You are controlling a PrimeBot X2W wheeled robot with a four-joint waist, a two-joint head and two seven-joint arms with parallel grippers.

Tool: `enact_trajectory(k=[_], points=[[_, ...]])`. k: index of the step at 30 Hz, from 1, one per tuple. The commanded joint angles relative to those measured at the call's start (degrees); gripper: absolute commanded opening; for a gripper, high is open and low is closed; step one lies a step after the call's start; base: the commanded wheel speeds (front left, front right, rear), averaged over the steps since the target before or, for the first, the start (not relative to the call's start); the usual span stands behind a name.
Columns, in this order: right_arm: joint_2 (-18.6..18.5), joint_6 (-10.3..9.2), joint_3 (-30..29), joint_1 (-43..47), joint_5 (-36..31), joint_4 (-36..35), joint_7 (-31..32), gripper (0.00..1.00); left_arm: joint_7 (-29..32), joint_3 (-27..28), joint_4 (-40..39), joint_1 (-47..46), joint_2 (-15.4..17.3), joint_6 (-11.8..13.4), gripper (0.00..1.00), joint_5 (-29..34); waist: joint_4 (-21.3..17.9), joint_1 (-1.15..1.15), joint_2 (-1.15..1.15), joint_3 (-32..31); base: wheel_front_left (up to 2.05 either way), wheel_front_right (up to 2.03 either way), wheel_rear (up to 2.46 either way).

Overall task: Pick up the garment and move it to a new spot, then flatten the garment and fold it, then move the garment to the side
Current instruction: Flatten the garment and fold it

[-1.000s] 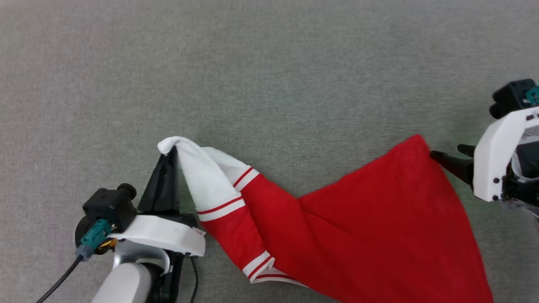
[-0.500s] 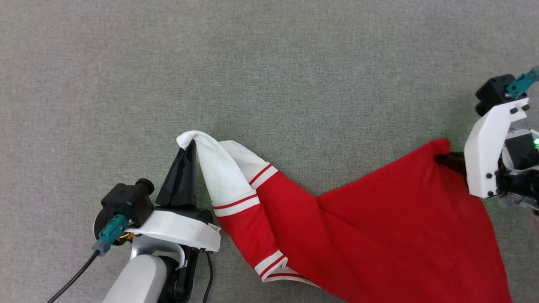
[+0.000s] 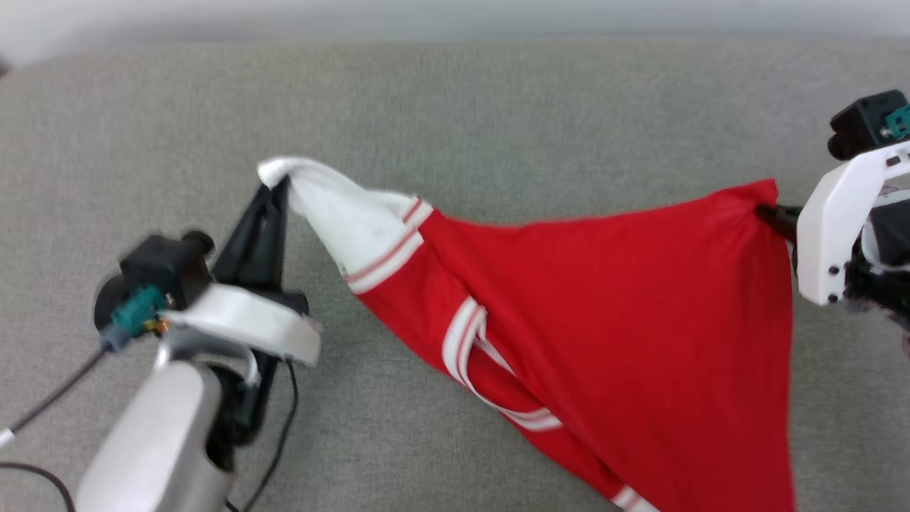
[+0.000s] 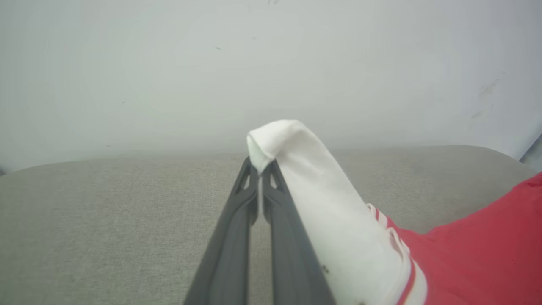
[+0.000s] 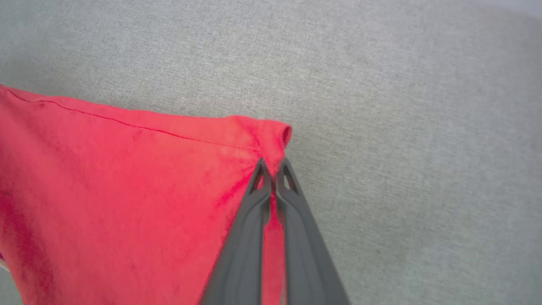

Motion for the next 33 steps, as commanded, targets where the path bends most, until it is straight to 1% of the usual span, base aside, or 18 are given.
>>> enact_trajectory(k=[1, 3, 6, 10, 13, 17, 19, 22, 26, 28, 31, 33], points=[[0.3, -0.02, -0.6, -1.4, -0.6, 0.9, -1.4, 0.00, 0.5, 0.6, 0.5, -2.8, 0.9, -0.6, 0.00, 0.1, -1.5, -0.01, 0.00, -4.0, 0.00, 0.00, 0.00], [0.5, -0.02, -1.4, -2.8, -1.7, 2.3, -3.0, 0.00, 1.9, 1.0, 1.8, -6.3, 1.8, -1.3, 0.00, 0.2, -2.1, -0.01, 0.00, -5.8, 0.00, 0.00, 0.00], [0.9, -0.02, -2.5, -5.5, -2.9, 4.4, -5.3, 0.00, 3.2, 1.6, 5.5, -12.7, 2.2, -2.7, 0.00, -0.5, -2.7, -0.01, 0.00, -7.9, 0.00, 0.00, 0.00], [1.0, -0.02, -3.4, -10.4, -4.0, 6.9, -8.2, 0.00, 3.9, 2.2, 11.9, -22.4, 1.4, -3.6, 0.00, -0.5, -3.5, -0.01, 0.00, -8.9, 0.00, 0.00, 0.00], [0.9, -0.02, -3.6, -15.0, -5.2, 8.3, -10.8, 0.00, 3.9, 2.7, 17.9, -30.5, 1.1, -4.7, 0.00, -0.3, -4.1, -0.01, 0.00, -8.1, 0.00, 0.00, 0.00], [0.2, -0.03, -3.1, -21.2, -6.9, 9.1, -14.7, 0.00, 2.7, 2.5, 25.1, -41.3, 0.4, -6.0, 0.00, 0.6, -4.9, -0.01, 0.00, -5.4, 0.00, 0.00, 0.00], [-0.9, -0.04, -1.6, -24.4, -7.5, 8.7, -15.9, 0.00, 1.9, 2.4, 27.9, -46.7, 0.4, -6.7, 0.00, 1.2, -5.2, -0.01, 0.00, -3.5, 0.00, 0.00, 0.00], [-1.8, -0.04, -1.4, -29.4, -7.8, 8.4, -18.1, 0.00, 0.5, 1.9, 31.1, -53.5, 0.7, -7.2, 0.00, 3.0, -5.6, -0.01, 0.00, -0.1, 0.00, 0.00, 0.00], [-1.9, -0.04, -2.2, -35.7, -8.2, 8.3, -21.9, 0.00, -0.9, 2.2, 33.0, -62.1, 1.9, -7.2, 0.00, 4.5, -6.5, -0.01, 0.00, 5.5, 0.00, 0.00, 0.00], [-1.9, -0.04, -2.8, -39.2, -8.9, 8.6, -24.8, 0.00, -1.4, 2.5, 33.5, -66.0, 2.3, -6.9, 0.00, 5.0, -6.9, -0.01, 0.00, 8.3, 0.00, 0.00, 0.00], [-1.7, -0.04, -2.8, -43.5, -9.8, 9.5, -28.5, 0.00, -1.7, 2.6, 33.8, -70.6, 3.3, -6.7, 0.00, 6.0, -7.4, -0.01, 0.00, 12.3, 0.00, 0.00, 0.00], [-1.6, -0.04, -2.7, -46.1, -10.0, 10.4, -30.2, 0.00, -1.7, 2.4, 34.1, -73.0, 3.6, -6.9, 0.00, 6.4, -7.4, -0.01, 0.00, 14.8, 0.00, 0.00, 0.00]])
